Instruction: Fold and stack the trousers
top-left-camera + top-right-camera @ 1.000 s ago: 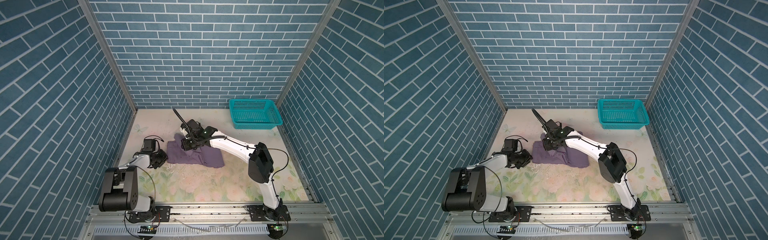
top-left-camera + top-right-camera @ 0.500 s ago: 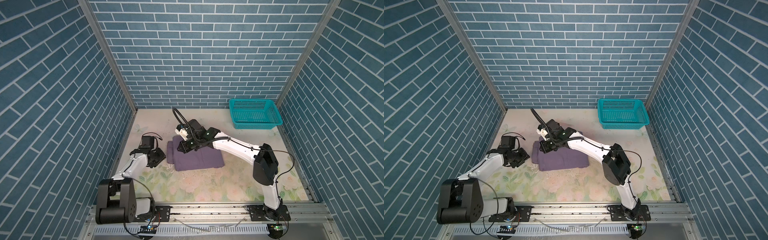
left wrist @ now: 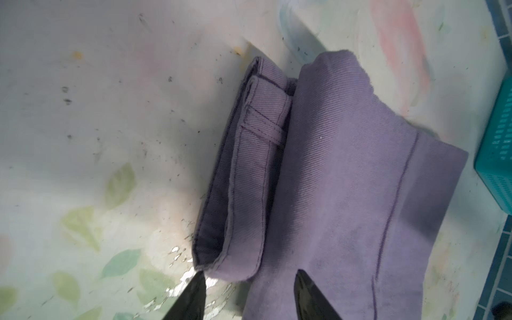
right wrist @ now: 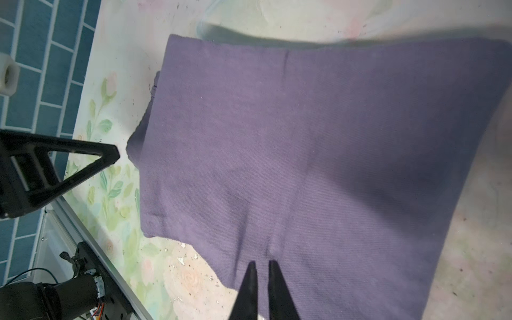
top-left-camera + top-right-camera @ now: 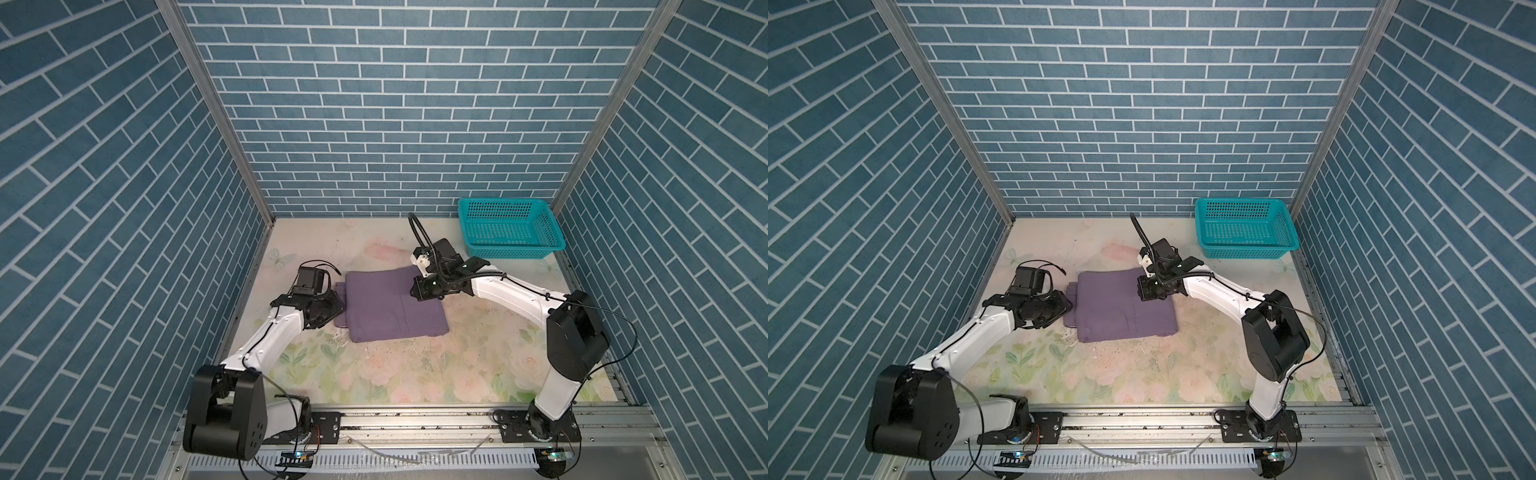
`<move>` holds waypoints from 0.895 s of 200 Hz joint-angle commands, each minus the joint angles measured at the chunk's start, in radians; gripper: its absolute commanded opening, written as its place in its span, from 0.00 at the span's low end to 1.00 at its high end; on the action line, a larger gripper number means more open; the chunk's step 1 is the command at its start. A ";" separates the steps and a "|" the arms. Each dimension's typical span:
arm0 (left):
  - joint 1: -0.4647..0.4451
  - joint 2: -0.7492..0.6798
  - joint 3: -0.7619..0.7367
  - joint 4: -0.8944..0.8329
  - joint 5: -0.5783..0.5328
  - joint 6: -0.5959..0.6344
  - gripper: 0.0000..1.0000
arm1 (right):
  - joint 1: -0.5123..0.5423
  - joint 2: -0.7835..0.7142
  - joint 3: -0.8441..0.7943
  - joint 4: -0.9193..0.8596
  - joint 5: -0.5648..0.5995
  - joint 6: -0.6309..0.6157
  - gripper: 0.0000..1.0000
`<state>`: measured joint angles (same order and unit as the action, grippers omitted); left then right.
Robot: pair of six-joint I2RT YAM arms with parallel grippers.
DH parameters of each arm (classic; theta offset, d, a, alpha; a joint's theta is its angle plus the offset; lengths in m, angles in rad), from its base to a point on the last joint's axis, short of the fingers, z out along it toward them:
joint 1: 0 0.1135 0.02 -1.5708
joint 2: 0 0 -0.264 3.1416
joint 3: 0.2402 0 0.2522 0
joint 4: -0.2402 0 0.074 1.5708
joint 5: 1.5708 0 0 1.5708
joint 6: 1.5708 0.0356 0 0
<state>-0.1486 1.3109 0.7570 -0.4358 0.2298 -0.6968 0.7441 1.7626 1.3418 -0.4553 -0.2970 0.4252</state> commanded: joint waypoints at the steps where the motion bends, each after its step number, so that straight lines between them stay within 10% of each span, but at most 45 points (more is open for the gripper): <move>1: -0.024 0.064 0.033 0.062 0.012 0.003 0.51 | 0.004 -0.050 -0.029 0.015 0.016 0.027 0.11; 97: -0.069 0.183 0.067 0.095 0.039 -0.018 0.46 | 0.003 -0.064 -0.086 0.039 0.031 0.064 0.11; 179: -0.062 0.025 0.142 -0.206 -0.167 0.034 0.40 | 0.013 -0.007 0.032 0.000 0.042 0.012 0.13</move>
<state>-0.2096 1.3849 0.8539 -0.5011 0.1669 -0.6960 0.7464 1.7264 1.2839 -0.4294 -0.2749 0.4698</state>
